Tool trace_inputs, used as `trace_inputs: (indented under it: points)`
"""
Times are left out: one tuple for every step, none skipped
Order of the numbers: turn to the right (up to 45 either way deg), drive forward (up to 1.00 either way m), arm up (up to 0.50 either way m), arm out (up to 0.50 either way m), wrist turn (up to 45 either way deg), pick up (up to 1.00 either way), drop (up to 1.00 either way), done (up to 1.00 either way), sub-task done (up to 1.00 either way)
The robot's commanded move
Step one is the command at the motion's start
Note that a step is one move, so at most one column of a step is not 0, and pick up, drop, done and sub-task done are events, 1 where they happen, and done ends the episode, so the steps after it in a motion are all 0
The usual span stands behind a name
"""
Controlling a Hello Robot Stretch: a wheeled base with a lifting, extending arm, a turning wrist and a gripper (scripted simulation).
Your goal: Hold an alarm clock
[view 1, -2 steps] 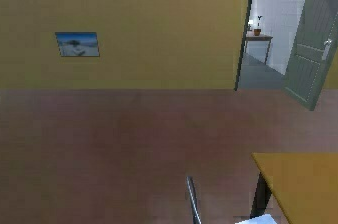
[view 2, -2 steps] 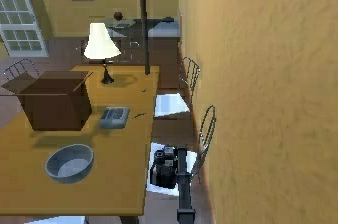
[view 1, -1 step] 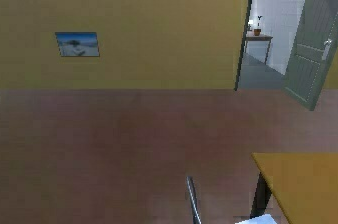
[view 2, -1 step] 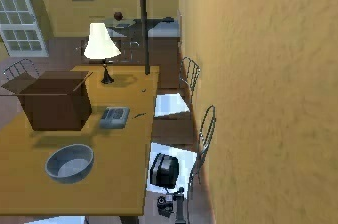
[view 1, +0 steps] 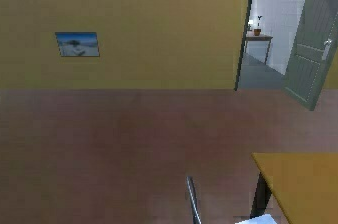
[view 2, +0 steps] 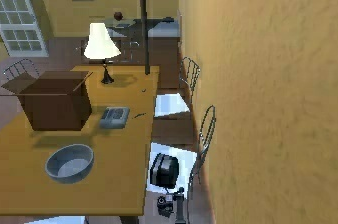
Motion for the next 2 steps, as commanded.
trace_inputs:
  points:
    - [0.0,0.00,0.10,0.00,0.0,0.00,0.00,0.00,0.00]
    - [0.0,0.00,0.00,0.00,0.0,0.00,0.00,1.00,0.00]
